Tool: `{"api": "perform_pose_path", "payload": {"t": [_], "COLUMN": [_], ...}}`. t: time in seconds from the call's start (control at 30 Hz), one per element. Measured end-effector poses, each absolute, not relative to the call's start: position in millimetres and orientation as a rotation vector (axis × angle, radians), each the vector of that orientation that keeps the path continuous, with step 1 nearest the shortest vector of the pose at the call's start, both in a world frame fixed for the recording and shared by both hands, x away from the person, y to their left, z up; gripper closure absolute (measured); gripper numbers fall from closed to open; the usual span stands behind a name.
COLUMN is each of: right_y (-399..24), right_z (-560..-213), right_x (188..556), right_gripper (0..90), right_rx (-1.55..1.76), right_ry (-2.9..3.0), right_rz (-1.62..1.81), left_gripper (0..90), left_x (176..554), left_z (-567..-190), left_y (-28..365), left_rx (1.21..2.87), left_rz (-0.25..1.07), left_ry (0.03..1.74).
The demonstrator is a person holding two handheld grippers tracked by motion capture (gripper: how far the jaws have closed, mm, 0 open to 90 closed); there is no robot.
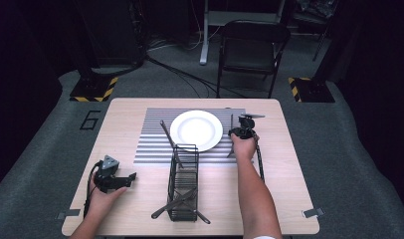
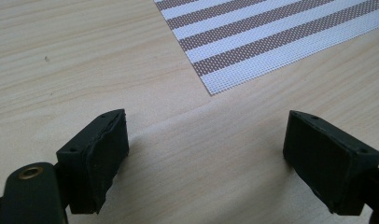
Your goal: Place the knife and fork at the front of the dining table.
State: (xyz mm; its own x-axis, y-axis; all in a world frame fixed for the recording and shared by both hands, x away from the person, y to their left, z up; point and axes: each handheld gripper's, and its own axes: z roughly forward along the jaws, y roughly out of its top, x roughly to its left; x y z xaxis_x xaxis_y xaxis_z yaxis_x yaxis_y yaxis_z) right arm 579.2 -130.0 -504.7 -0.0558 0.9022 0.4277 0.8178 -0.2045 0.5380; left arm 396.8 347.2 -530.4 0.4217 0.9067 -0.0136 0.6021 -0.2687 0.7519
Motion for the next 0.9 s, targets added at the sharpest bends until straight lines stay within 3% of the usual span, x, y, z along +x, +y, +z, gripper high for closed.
{"api": "perform_pose_path", "payload": {"t": [0.9], "right_y": [-127.2], "right_z": [-510.5], "right_x": [580.7], "right_gripper": [85.3], "right_rx": [2.081], "right_ry": [1.837], "right_rz": [1.068], "left_gripper": [14.3], "left_x": [396.2], "left_z": [-529.1], "left_y": [347.5], "left_rx": [2.007], "left_rz": [0.548], "left_ry": [1.267]}}
